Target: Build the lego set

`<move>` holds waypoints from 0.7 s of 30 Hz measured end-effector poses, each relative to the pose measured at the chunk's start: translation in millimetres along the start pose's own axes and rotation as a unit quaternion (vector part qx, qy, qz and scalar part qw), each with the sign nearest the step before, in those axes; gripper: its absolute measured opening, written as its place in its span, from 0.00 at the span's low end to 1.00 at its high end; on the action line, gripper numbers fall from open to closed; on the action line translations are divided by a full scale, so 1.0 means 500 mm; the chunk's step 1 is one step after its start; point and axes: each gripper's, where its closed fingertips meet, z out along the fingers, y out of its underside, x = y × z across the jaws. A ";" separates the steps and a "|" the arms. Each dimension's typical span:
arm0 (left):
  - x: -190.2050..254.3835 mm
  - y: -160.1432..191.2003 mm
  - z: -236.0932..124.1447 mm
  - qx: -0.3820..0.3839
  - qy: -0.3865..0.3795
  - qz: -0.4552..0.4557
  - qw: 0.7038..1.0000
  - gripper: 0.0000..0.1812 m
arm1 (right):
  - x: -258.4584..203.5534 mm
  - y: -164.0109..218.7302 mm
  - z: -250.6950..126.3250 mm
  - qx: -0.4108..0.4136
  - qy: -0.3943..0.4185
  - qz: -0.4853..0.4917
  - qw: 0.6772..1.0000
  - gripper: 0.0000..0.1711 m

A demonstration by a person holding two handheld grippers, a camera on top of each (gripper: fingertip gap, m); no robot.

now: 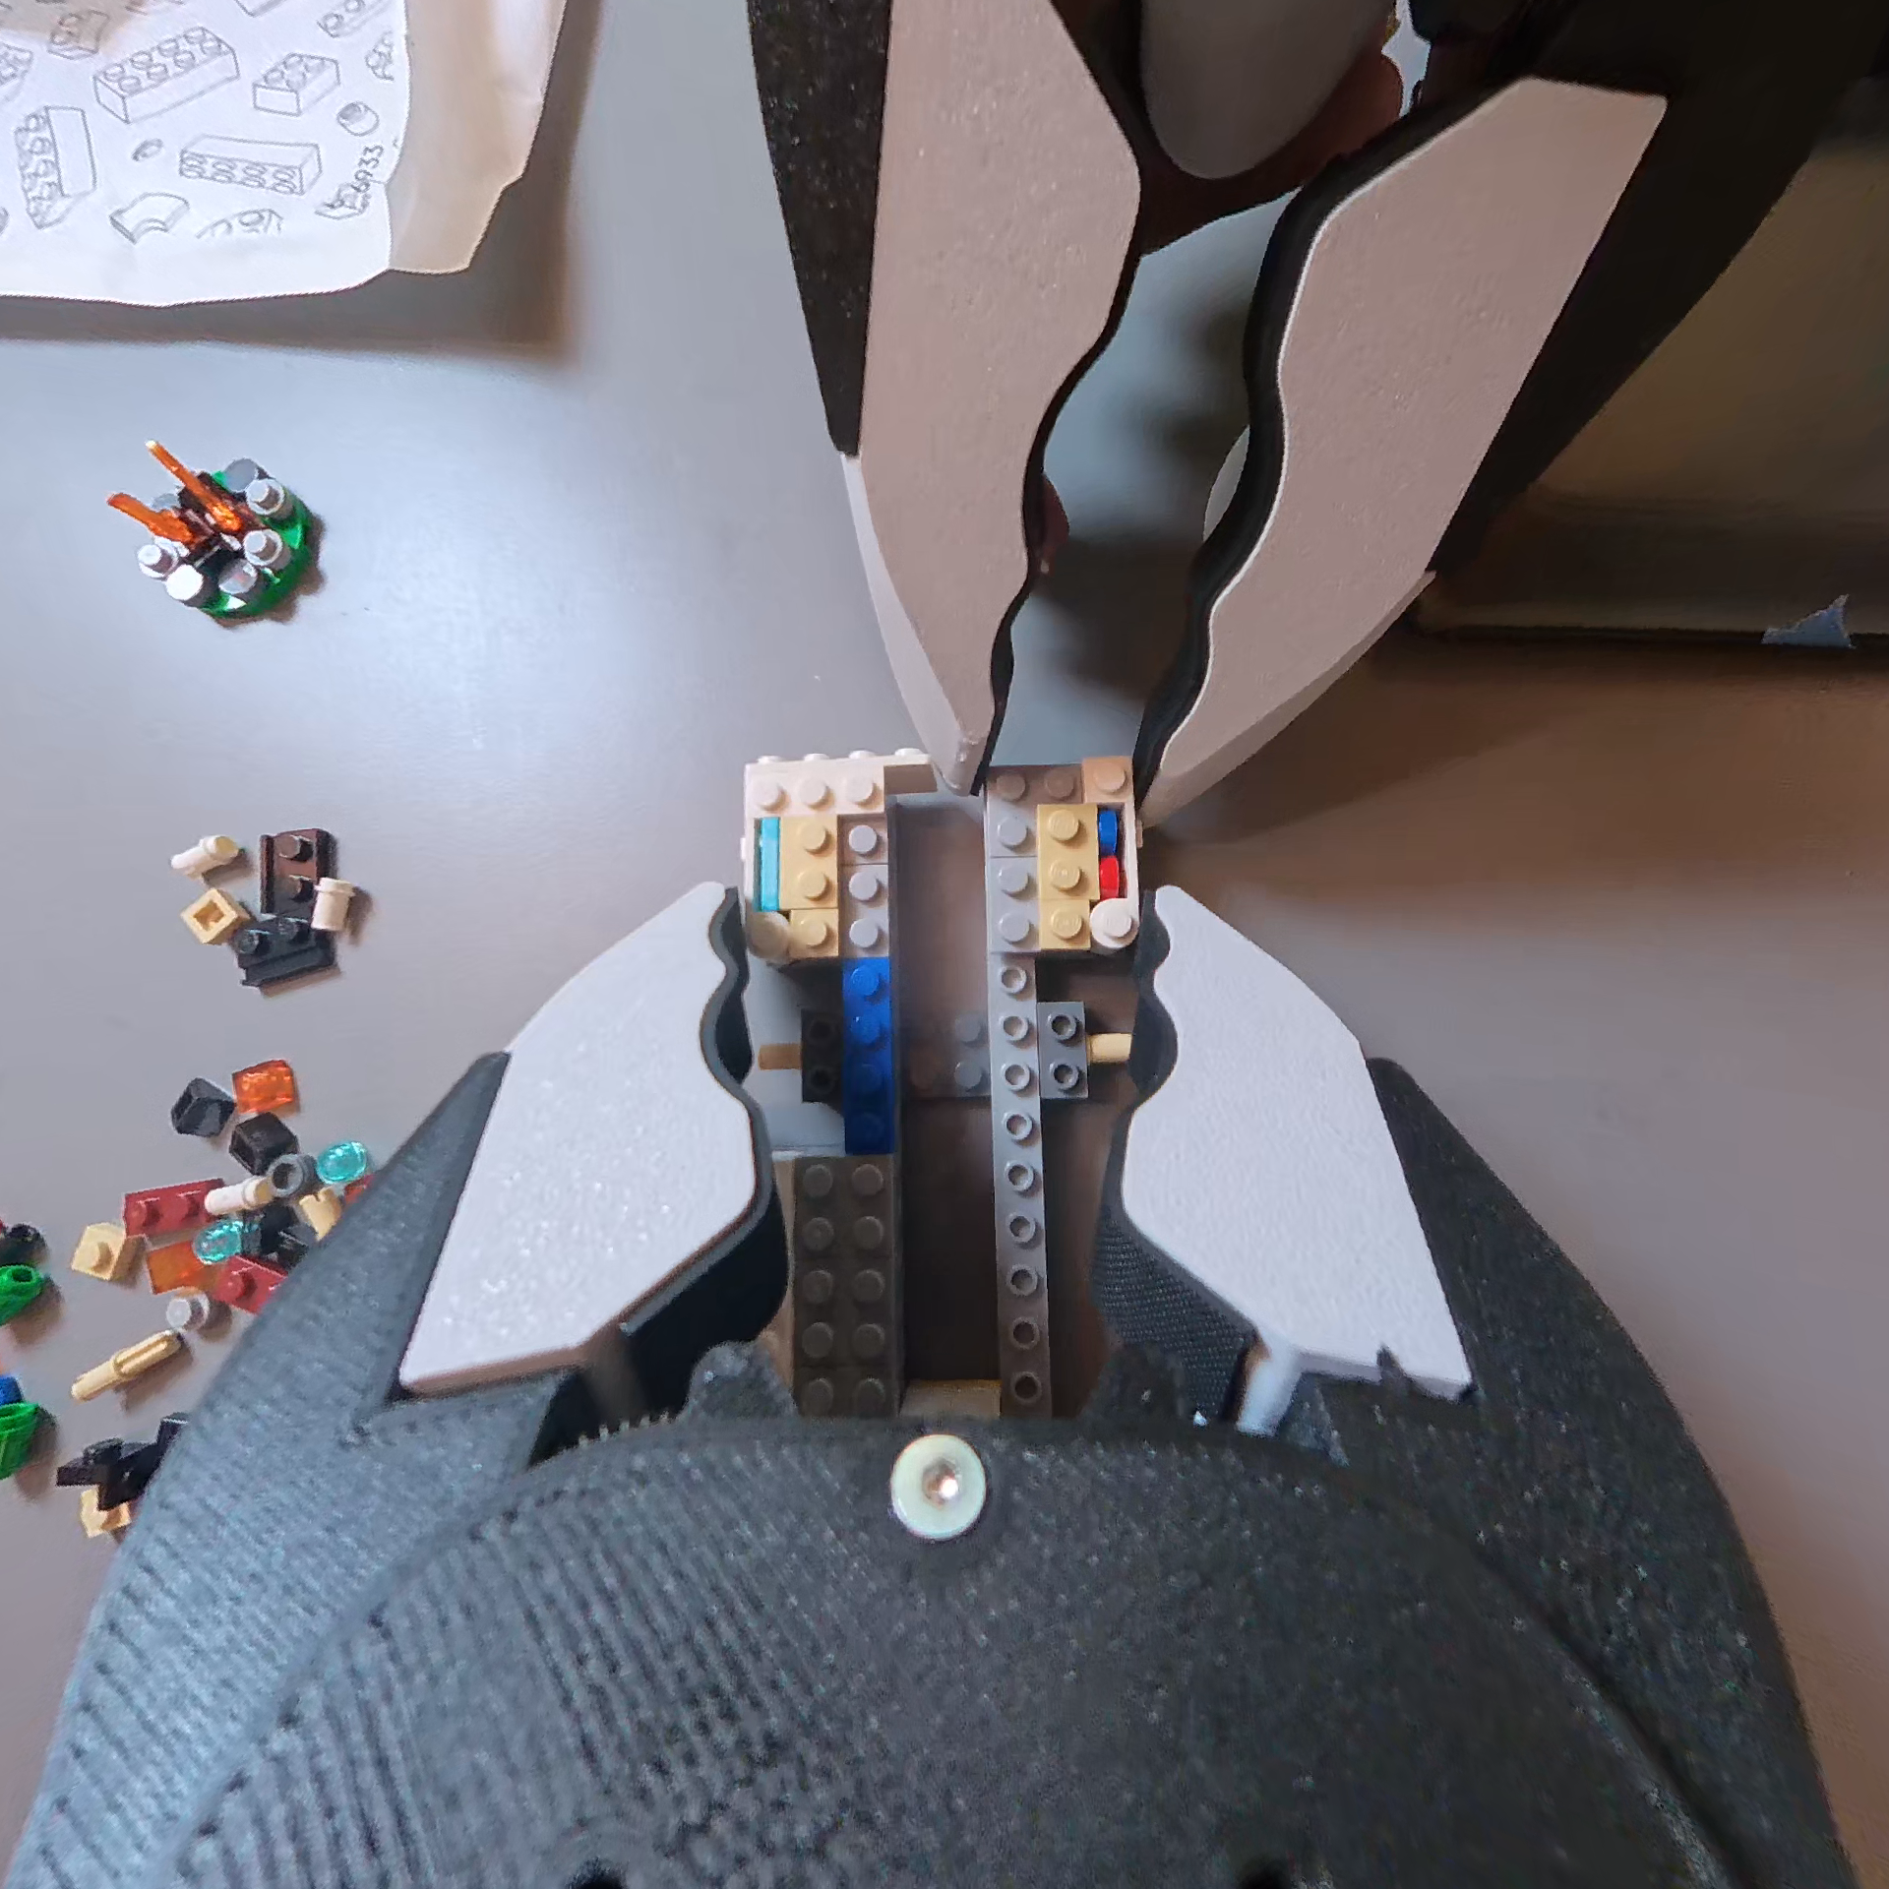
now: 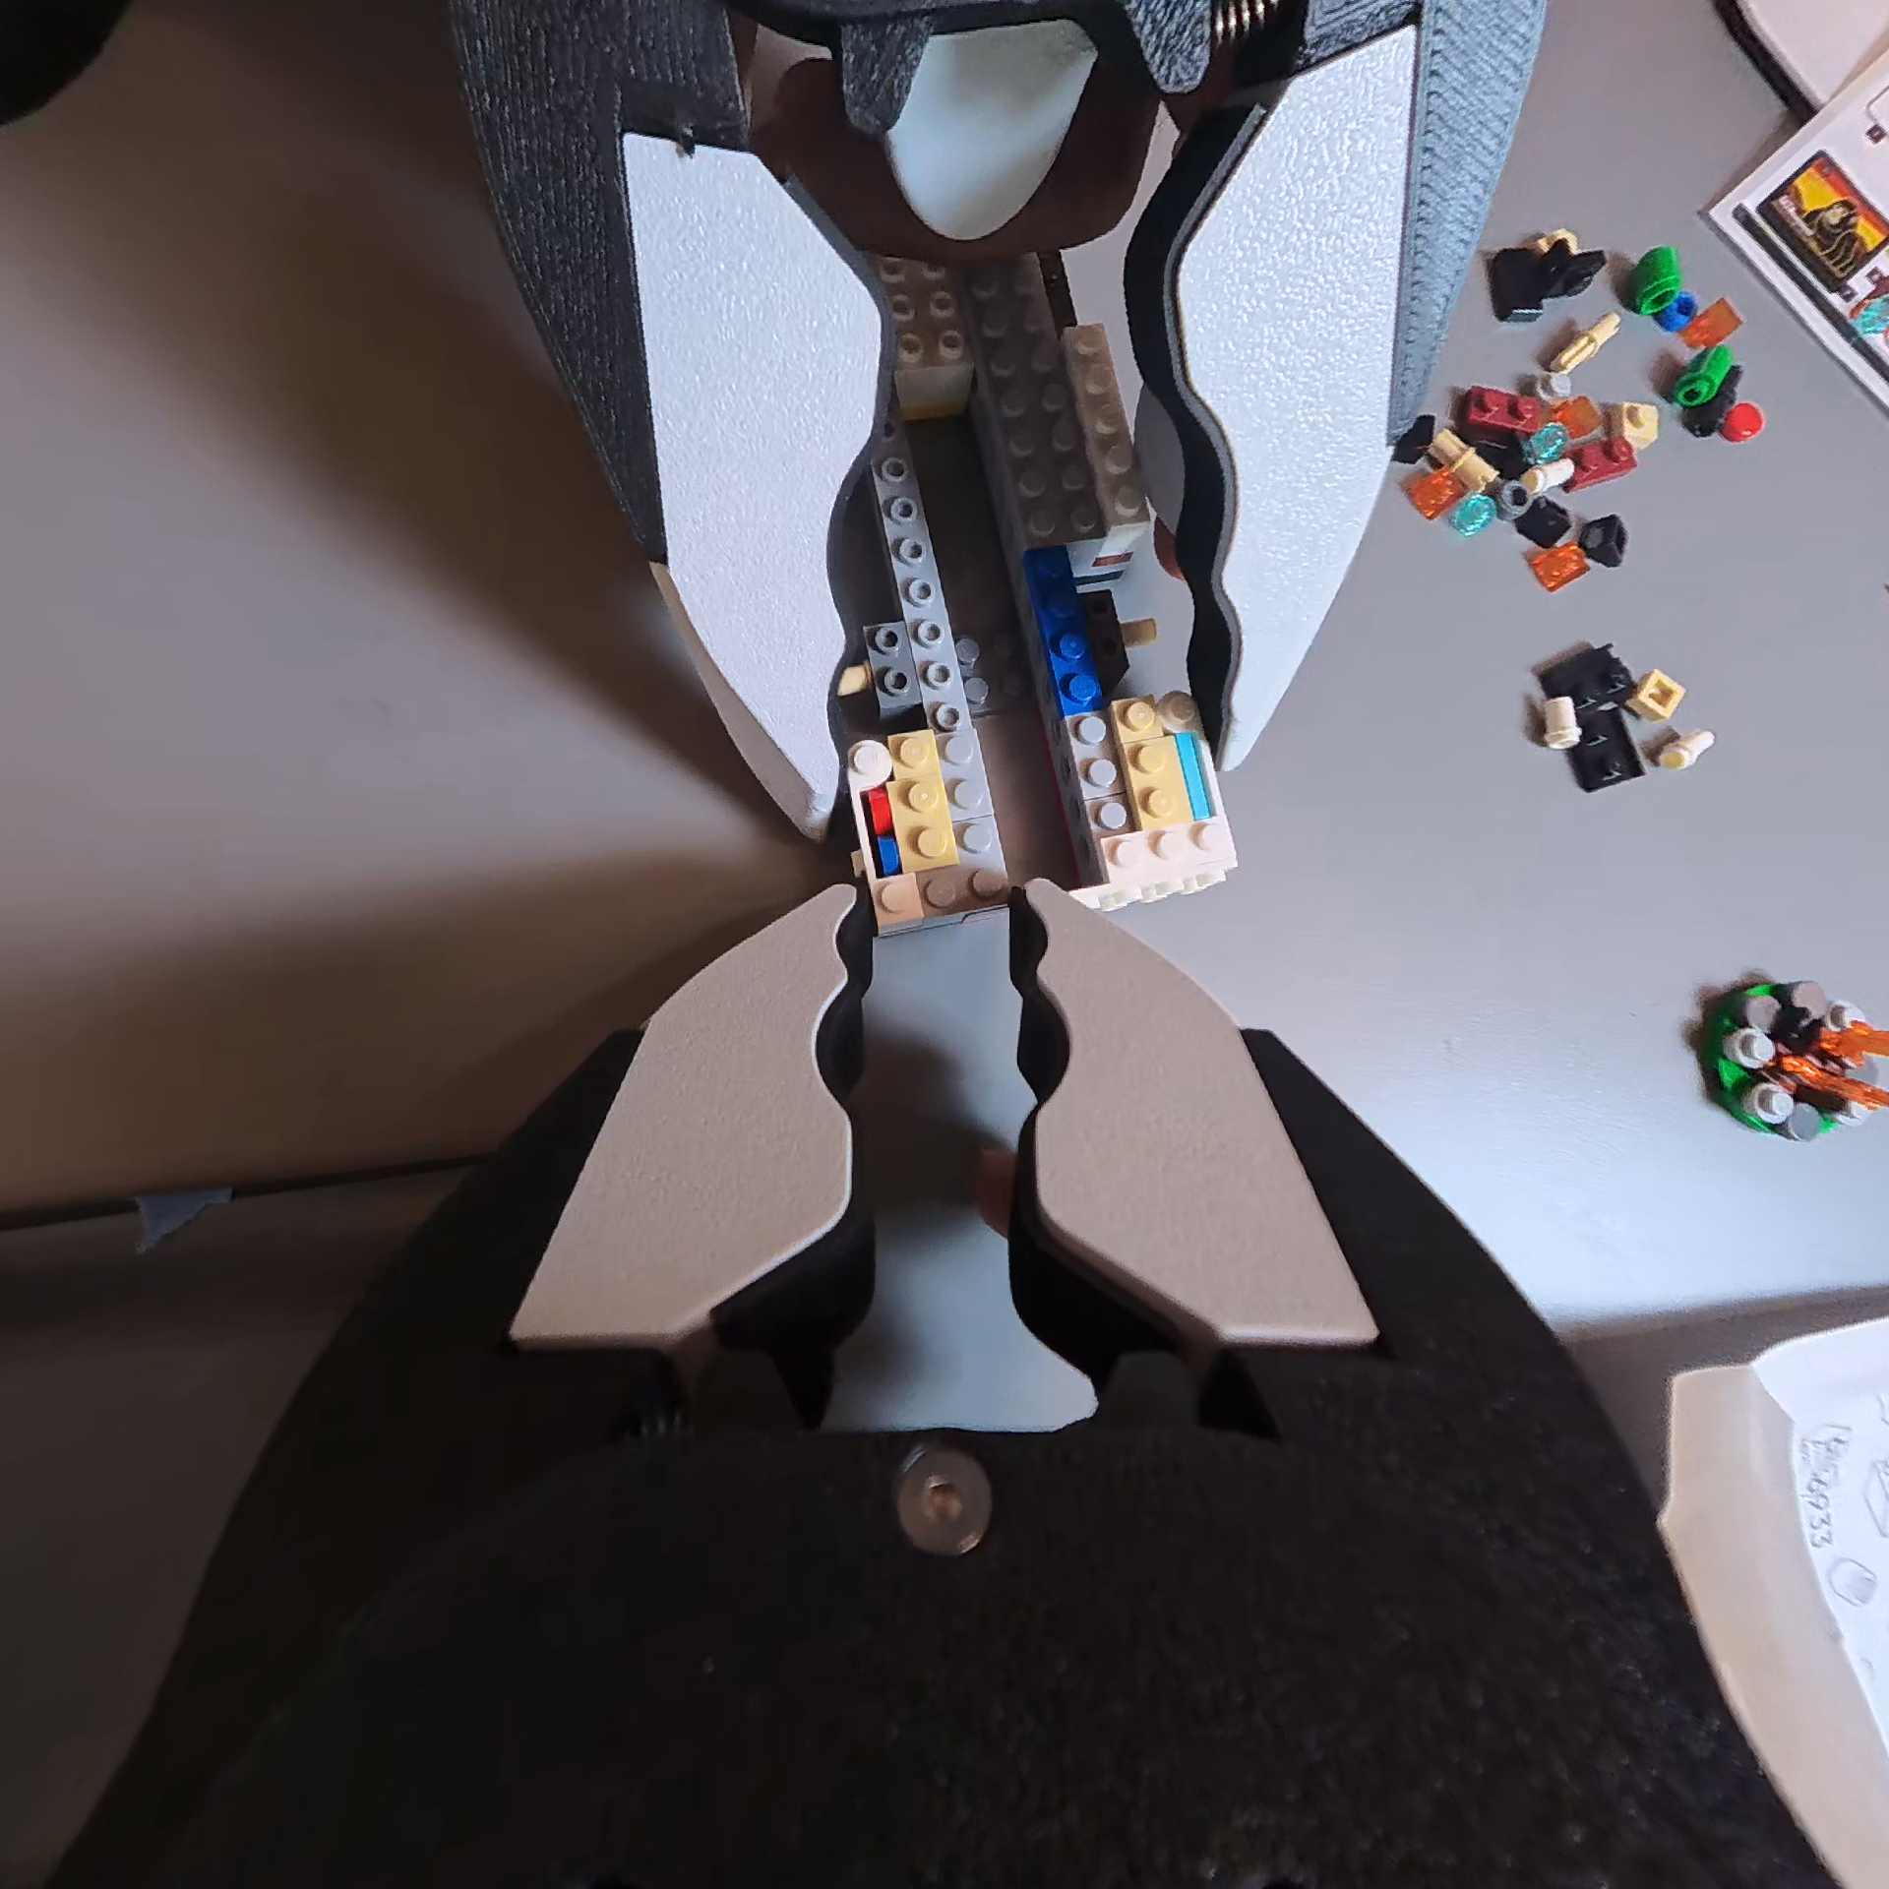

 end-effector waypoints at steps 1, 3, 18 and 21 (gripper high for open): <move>0.001 0.002 0.000 -0.002 0.002 0.000 1.000 0.41 | 0.000 0.000 0.000 0.000 0.000 0.000 1.000 0.15; 0.004 0.002 0.000 0.001 0.008 -0.002 1.000 0.42 | -0.002 0.000 0.000 0.000 -0.001 0.001 1.000 0.15; 0.005 0.001 0.001 0.011 0.003 -0.006 1.000 0.40 | -0.004 0.001 -0.002 0.005 0.002 -0.020 1.000 0.15; 0.005 0.001 0.001 0.010 0.003 -0.006 1.000 0.40 | -0.005 0.001 -0.002 0.006 0.002 -0.022 1.000 0.15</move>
